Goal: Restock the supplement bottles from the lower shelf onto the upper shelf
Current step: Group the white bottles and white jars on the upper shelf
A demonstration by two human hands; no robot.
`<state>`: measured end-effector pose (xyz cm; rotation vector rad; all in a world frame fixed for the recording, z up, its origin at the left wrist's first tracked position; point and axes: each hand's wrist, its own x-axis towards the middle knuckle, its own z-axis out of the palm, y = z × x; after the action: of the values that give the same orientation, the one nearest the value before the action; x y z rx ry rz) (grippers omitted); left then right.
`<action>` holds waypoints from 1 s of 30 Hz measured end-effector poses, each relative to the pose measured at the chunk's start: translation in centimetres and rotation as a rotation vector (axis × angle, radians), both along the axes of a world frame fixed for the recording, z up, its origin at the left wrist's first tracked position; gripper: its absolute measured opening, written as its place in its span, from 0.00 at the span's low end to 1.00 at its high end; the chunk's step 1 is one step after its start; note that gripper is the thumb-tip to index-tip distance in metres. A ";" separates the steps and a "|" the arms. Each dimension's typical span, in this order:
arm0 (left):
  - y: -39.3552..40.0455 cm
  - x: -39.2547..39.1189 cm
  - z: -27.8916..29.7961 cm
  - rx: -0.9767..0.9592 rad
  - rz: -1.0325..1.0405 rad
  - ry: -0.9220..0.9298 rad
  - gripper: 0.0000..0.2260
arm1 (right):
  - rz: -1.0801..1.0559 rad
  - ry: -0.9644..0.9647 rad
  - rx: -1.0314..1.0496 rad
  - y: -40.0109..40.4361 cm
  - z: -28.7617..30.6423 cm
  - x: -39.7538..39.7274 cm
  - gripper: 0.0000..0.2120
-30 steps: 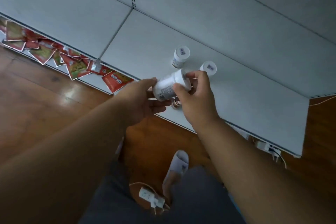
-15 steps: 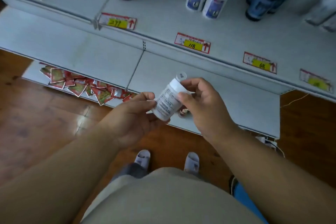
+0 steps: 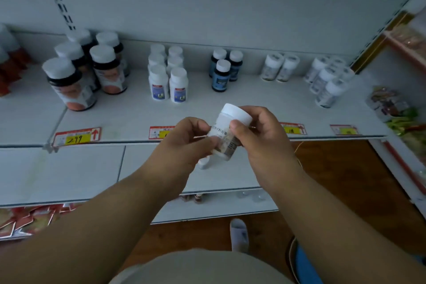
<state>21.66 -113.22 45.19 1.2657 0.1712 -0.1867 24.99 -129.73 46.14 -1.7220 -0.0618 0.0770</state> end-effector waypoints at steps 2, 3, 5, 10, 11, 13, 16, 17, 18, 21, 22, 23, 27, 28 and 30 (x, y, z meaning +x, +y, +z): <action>-1.3 2.2 0.4 -0.118 -0.043 0.026 0.06 | -0.003 -0.014 0.019 -2.0 0.3 1.9 0.11; -2.1 3.5 0.6 -0.114 -0.054 0.029 0.06 | -0.005 -0.019 0.016 -3.0 0.4 3.0 0.12; -4.3 6.2 0.7 -0.054 -0.042 -0.002 0.07 | -0.032 -0.031 0.002 -5.2 0.3 5.4 0.14; -11.5 12.1 0.3 0.314 0.049 -0.006 0.11 | -0.085 0.034 -0.154 -11.5 -0.7 11.7 0.22; -12.8 13.3 0.2 0.400 0.036 -0.019 0.13 | -0.075 0.039 -0.192 -12.8 -0.9 13.0 0.23; -14.9 15.9 -0.3 0.512 -0.009 -0.054 0.16 | -0.036 0.002 -0.311 -14.8 -1.2 15.9 0.24; -16.8 20.1 -1.4 0.660 0.009 -0.087 0.21 | 0.067 -0.038 -0.404 -16.5 -1.5 20.1 0.23; -17.2 21.3 -1.7 0.707 0.027 -0.091 0.22 | 0.099 -0.046 -0.419 -16.7 -1.9 21.3 0.24; -17.6 22.3 -2.1 0.756 0.035 -0.095 0.22 | 0.119 -0.056 -0.426 -16.9 -2.4 22.3 0.25; -18.4 24.6 -3.2 0.892 0.061 -0.080 0.21 | 0.146 -0.101 -0.477 -17.0 -3.9 24.5 0.24; -18.5 25.2 -3.6 0.919 0.080 -0.083 0.21 | 0.151 -0.121 -0.497 -17.0 -4.4 25.1 0.23; -18.6 25.8 -4.0 0.936 0.103 -0.089 0.21 | 0.153 -0.140 -0.509 -16.9 -4.9 25.7 0.21; -18.7 27.6 -4.9 0.982 0.156 -0.101 0.21 | 0.105 -0.207 -0.538 -16.2 -6.1 27.5 0.22; -18.7 28.0 -5.0 0.997 0.156 -0.102 0.21 | 0.094 -0.213 -0.553 -16.0 -6.3 28.0 0.22; -18.7 28.6 -4.9 1.030 0.150 -0.106 0.20 | 0.084 -0.202 -0.588 -15.7 -6.5 28.5 0.21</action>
<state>50.28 -131.90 40.25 2.2704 0.2856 0.1277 53.45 -145.41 39.67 -2.3108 -0.2841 -0.0208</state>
